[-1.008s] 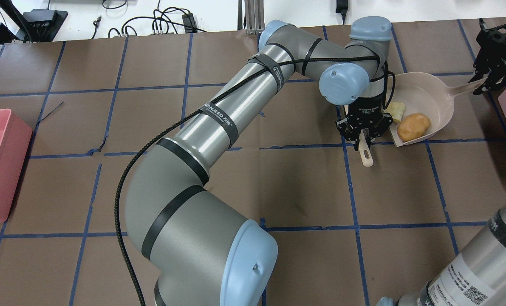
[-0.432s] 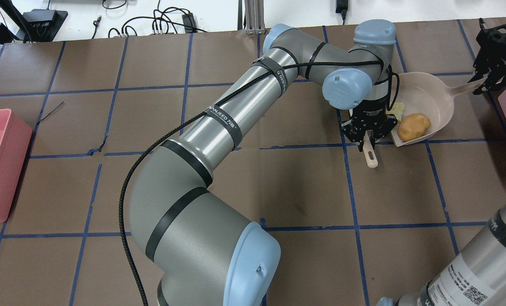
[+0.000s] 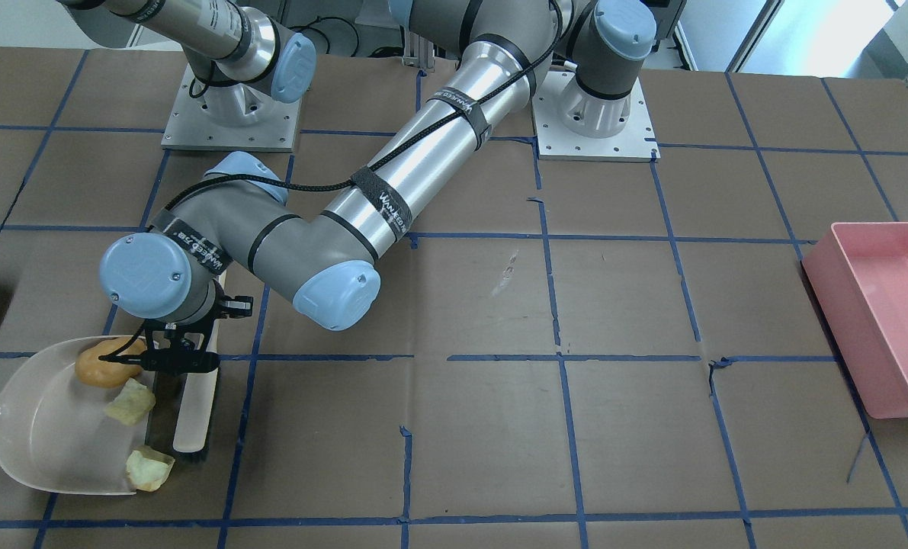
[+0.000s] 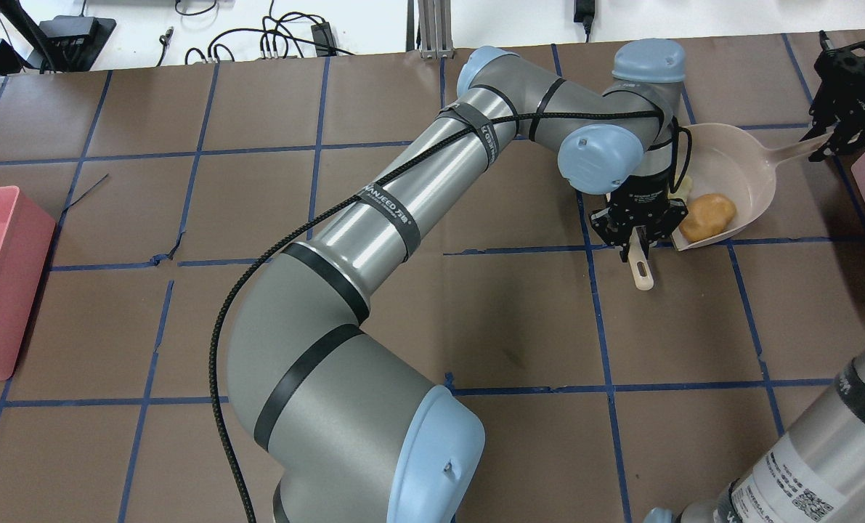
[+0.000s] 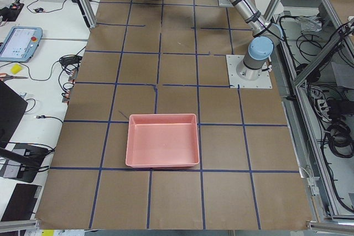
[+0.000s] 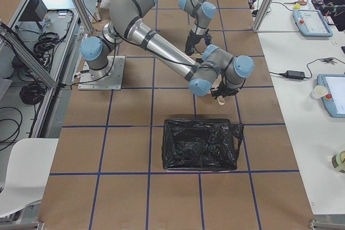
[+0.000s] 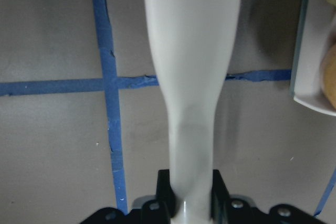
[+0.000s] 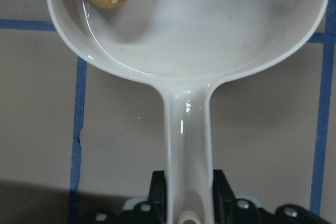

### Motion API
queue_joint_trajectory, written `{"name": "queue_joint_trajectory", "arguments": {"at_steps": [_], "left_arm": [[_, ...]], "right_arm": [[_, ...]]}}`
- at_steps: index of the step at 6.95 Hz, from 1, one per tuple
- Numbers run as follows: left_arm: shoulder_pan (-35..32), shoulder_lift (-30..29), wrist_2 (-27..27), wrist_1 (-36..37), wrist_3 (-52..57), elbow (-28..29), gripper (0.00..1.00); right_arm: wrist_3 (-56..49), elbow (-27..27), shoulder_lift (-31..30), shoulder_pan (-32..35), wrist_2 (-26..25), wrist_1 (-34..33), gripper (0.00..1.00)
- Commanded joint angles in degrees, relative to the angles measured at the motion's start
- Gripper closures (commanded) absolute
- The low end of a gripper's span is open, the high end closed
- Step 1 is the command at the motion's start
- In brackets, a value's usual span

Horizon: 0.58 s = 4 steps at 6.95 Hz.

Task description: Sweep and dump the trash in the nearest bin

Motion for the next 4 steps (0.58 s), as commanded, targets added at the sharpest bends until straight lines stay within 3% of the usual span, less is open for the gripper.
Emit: {"name": "queue_joint_trajectory", "arguments": {"at_steps": [1,4], "left_arm": [[-0.2,0.0,0.1,0.1,0.0,0.0,0.81],[-0.2,-0.1,0.4,0.1,0.1,0.0,0.81]], "right_arm": [[0.0,0.0,0.1,0.0,0.0,0.0,0.99],[0.0,0.0,0.1,0.0,0.0,0.0,0.99]]}}
